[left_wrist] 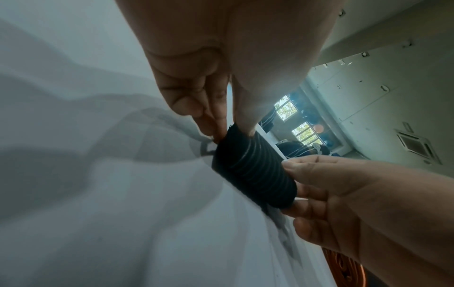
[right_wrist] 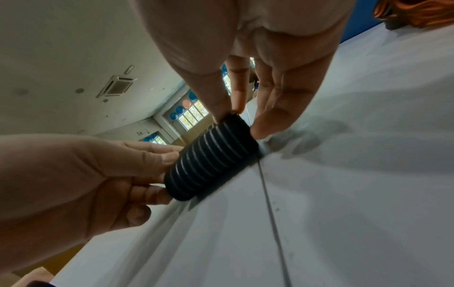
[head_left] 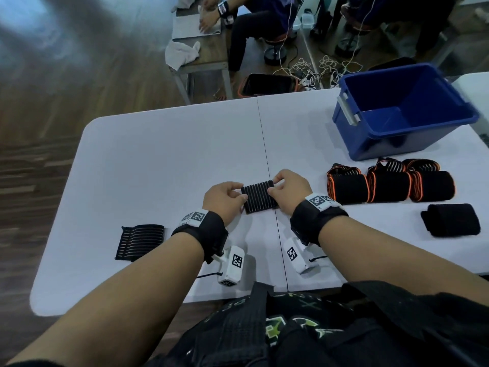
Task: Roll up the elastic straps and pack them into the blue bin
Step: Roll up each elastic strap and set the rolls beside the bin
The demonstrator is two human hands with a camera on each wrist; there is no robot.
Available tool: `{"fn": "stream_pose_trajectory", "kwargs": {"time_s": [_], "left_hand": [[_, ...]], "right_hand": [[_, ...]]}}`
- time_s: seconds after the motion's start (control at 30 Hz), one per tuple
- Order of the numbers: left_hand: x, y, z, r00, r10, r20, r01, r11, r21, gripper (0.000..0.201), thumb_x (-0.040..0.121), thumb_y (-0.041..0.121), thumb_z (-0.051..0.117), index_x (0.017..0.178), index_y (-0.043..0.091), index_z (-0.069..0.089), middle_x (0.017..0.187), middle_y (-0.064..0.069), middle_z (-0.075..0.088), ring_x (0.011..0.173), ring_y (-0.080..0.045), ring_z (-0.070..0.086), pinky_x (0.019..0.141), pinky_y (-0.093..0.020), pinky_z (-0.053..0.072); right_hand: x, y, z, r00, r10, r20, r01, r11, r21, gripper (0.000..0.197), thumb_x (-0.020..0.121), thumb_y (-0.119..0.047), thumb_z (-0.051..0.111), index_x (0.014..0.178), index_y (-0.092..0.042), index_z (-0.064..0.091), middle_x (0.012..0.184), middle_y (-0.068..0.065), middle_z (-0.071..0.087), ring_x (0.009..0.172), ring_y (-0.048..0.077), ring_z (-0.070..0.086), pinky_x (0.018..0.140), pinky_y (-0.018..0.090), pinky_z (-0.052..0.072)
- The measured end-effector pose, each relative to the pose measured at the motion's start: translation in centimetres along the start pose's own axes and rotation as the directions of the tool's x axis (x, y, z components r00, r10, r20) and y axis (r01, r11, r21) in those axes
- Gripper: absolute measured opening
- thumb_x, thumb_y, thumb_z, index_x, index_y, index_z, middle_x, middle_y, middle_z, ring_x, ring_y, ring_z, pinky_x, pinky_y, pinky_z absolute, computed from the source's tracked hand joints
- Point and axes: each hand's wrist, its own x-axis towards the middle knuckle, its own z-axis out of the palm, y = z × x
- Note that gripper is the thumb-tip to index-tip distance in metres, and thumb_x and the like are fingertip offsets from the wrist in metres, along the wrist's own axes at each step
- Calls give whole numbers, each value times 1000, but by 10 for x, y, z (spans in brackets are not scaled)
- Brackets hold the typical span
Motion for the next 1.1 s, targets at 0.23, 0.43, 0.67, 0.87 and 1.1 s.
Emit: {"fn": "stream_pose_trajectory", "kwargs": {"time_s": [0.23, 0.43, 0.67, 0.87, 1.1], "left_hand": [[-18, 7, 27, 958, -80, 276, 89, 996, -21, 18, 70, 20, 87, 82, 14, 74, 75, -8, 77, 79, -29, 76, 84, -46, 61], [-38, 54, 68, 870, 103, 482, -281, 908, 312, 17, 81, 39, 78, 81, 23, 72, 77, 7, 72, 77, -10, 67, 73, -28, 54], [-18, 114, 116, 816, 464, 346, -565, 769, 300, 33, 88, 40, 69, 118, 27, 64, 113, 1, 58, 99, -16, 57, 86, -27, 42], [4, 131, 159, 782, 435, 447, -618, 634, 465, 57, 86, 38, 70, 139, 23, 52, 132, -7, 51, 117, -31, 53, 102, -42, 45], [9, 128, 161, 770, 449, 453, -637, 580, 508, 54, 83, 33, 71, 134, 25, 56, 128, -5, 52, 114, -31, 53, 100, -43, 47]], "right_hand": [[-43, 40, -30, 996, 5, 92, -4, 1000, -16, 34, 79, -39, 76, 104, -25, 58, 91, -2, 68, 84, 16, 66, 80, 36, 56], [-88, 87, -65, 987, 155, 31, -156, 987, 42, 32, 82, -29, 75, 107, -23, 55, 89, -1, 63, 79, 14, 63, 74, 34, 56], [-120, 144, -108, 931, 321, -175, -297, 943, 151, 26, 84, -19, 68, 108, -20, 58, 96, 3, 68, 85, 20, 66, 83, 39, 56], [-128, 171, -126, 870, 346, -351, -344, 936, 69, 33, 88, -23, 63, 120, -18, 58, 111, 8, 68, 97, 28, 65, 88, 40, 55], [-114, 176, -132, 824, 296, -484, -338, 941, 2, 30, 89, -19, 60, 119, -14, 59, 115, 15, 62, 105, 36, 58, 90, 44, 51]]}}
